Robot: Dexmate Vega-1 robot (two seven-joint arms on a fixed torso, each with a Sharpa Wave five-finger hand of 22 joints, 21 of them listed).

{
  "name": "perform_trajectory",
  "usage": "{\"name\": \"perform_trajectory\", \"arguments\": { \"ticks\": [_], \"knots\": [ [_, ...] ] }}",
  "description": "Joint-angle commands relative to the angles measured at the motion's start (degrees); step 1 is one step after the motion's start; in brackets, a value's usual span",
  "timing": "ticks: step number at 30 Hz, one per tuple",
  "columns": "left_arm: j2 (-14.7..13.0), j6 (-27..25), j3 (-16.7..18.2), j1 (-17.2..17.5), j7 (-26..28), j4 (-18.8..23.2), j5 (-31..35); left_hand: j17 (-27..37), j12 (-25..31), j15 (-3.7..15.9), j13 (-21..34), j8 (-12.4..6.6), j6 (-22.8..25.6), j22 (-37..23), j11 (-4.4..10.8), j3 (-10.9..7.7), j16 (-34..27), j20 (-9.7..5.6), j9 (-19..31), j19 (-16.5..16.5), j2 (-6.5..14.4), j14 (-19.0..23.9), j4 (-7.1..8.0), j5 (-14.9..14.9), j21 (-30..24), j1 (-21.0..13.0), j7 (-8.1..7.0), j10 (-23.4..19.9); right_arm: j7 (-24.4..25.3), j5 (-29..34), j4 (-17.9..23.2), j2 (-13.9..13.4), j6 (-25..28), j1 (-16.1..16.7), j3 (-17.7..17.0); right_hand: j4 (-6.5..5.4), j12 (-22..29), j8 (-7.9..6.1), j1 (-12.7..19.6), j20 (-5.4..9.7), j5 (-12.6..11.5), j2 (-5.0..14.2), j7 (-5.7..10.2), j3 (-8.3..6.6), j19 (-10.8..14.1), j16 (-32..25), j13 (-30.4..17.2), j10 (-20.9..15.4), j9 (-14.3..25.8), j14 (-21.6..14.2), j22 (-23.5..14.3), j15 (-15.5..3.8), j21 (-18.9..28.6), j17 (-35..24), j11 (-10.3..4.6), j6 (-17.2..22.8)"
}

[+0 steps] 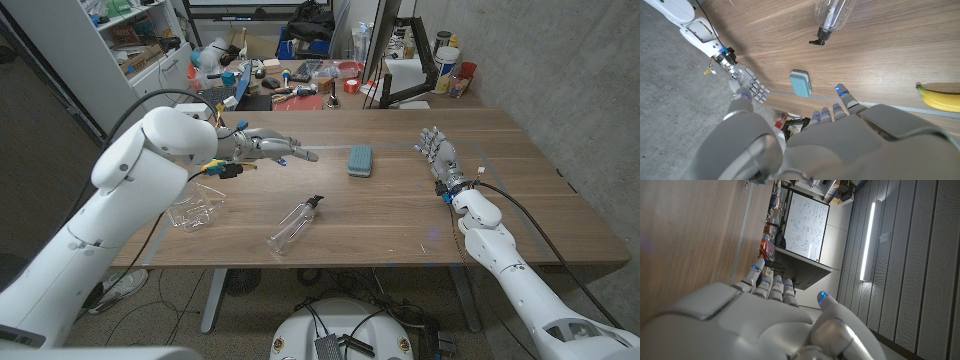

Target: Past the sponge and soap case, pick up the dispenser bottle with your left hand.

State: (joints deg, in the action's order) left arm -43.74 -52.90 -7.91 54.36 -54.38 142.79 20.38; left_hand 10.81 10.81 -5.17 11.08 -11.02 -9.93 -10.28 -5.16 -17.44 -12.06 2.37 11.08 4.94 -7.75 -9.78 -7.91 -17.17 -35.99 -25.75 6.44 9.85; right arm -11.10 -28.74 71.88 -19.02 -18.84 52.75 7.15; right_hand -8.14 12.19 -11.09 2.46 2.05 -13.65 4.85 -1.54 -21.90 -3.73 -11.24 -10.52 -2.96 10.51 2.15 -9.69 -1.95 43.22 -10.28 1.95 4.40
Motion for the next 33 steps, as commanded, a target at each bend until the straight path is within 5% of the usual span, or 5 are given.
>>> {"name": "perform_trajectory", "arguments": {
  "ticks": [1, 33],
  "knots": [
    [-2.06, -3.08, -2.16, -1.86, -2.21, -0.49, 0.86, 0.16, 0.21, -0.51, 0.21, -0.42, -9.79, -0.08, -0.62, 0.37, -0.13, 0.05, 0.07, -0.26, -0.35, -2.62, 0.24, -0.22, 0.13, -0.13, 3.80, 2.94, 0.18, 0.04, 0.53, -0.10, 0.01, 0.30, -0.06, -0.13, 0.03, 0.01, 0.38, 6.48, -0.13, 3.91, -0.08, 0.15, 0.43, 0.08, -0.15, -0.38, 0.29, -0.51, -0.12, -0.79, -0.26, -0.16, -0.13, 0.40],
    [-7.06, -7.25, -10.37, -7.61, -3.89, -1.92, 0.66, 0.22, 0.18, -1.43, 0.26, -0.20, -10.25, -0.16, -1.35, 0.56, -0.01, 0.47, 0.09, 0.05, 0.81, -3.40, 0.47, -0.30, 1.01, -1.29, 4.62, 3.67, -0.87, -0.47, -1.31, 0.05, -0.47, -0.09, -0.14, -0.44, -0.04, 0.02, 0.24, 6.49, -0.13, 3.94, -0.06, 0.30, 0.74, 0.13, -0.16, -0.32, 0.29, -0.57, -0.15, -0.81, -0.95, -0.15, -0.19, 0.43]
  ]
}}
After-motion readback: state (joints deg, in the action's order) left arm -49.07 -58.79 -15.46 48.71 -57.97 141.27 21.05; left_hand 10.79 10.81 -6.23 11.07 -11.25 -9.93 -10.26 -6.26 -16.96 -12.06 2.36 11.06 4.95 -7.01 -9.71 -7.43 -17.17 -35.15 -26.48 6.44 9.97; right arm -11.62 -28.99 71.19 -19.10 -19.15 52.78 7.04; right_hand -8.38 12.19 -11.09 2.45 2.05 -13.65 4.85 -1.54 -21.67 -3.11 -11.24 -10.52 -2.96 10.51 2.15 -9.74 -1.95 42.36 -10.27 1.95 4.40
